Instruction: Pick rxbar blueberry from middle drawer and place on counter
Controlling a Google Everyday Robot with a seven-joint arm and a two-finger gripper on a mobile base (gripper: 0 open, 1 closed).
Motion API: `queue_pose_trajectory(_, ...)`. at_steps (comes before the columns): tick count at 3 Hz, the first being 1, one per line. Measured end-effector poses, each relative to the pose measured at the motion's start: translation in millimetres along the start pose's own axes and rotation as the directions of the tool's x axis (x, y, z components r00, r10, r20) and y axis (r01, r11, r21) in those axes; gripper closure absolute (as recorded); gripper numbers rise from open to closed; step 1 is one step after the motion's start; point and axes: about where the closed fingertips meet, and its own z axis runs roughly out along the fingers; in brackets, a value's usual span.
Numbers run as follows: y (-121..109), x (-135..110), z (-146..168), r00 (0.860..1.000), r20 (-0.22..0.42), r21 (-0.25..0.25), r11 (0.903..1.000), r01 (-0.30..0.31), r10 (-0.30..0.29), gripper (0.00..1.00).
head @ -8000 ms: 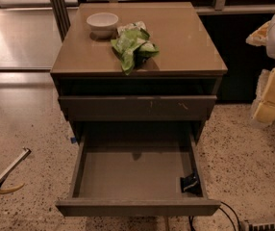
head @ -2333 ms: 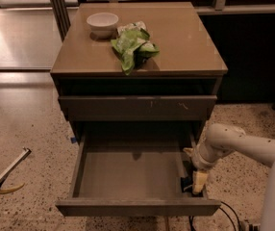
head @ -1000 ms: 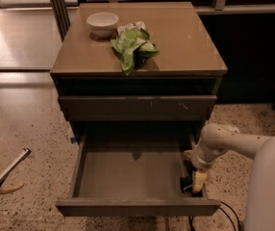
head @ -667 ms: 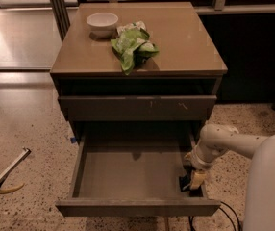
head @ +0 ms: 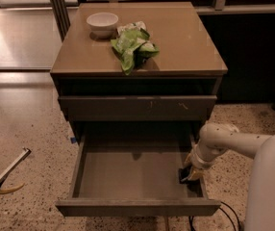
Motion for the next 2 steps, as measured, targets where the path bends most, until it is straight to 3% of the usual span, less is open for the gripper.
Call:
queue_pose_trajectory(1, -2, -5, -14, 1.000, 0.001, 0.025, 0.9997, 0.002, -0.002, 0.96)
queue_pose_trajectory(2, -1, -17, -47, 1.000, 0.002, 0.057, 0.9982, 0.019, -0.019, 1.00)
